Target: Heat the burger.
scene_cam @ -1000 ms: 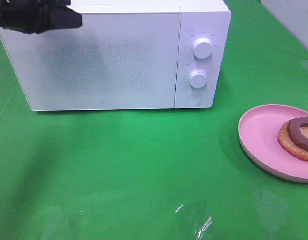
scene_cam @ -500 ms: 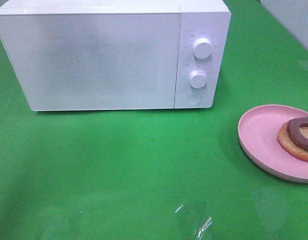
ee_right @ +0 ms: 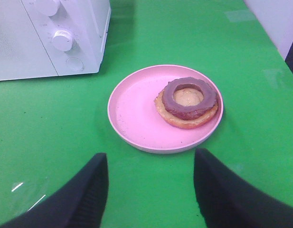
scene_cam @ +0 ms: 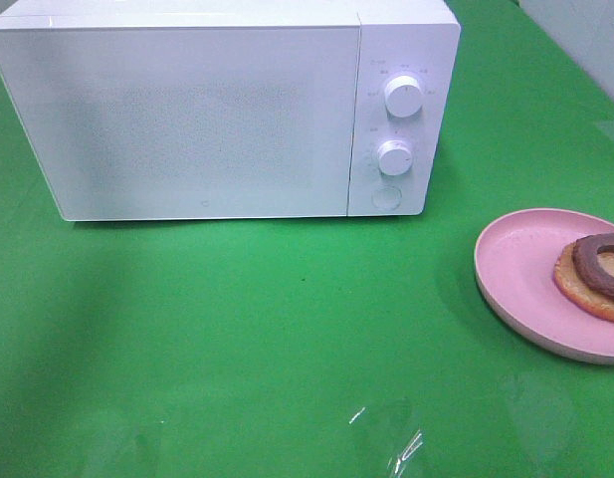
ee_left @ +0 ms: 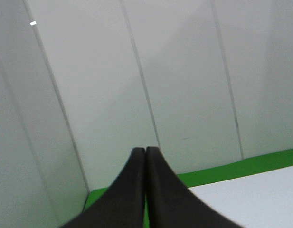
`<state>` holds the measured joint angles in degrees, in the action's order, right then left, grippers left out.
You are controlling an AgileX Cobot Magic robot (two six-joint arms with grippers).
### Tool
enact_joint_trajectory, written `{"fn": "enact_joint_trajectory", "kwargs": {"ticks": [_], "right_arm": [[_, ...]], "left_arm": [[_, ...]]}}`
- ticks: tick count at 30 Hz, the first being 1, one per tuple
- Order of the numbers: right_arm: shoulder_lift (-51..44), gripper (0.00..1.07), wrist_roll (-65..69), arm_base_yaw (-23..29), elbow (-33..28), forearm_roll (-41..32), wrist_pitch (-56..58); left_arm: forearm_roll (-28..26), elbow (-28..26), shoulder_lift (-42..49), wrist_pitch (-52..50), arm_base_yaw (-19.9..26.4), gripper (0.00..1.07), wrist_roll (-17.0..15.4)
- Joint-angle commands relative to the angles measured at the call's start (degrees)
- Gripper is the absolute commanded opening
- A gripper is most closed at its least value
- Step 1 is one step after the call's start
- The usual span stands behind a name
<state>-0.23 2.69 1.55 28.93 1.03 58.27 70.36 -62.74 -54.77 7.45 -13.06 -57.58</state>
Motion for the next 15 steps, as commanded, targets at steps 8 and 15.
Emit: {"fn": "enact_joint_trajectory", "kwargs": {"ticks": [8, 15], "right_arm": [[-1.49, 0.51, 0.29, 0.17, -0.23, 0.17, -0.63], [-1.49, 0.51, 0.29, 0.17, -0.23, 0.17, -0.63]], "left_arm": [[-31.46, 12.95, 10.43, 18.33, 0.11, 0.0, 19.6], [-45.72, 26.01, 20.17, 19.42, 0.11, 0.0, 27.85]]}}
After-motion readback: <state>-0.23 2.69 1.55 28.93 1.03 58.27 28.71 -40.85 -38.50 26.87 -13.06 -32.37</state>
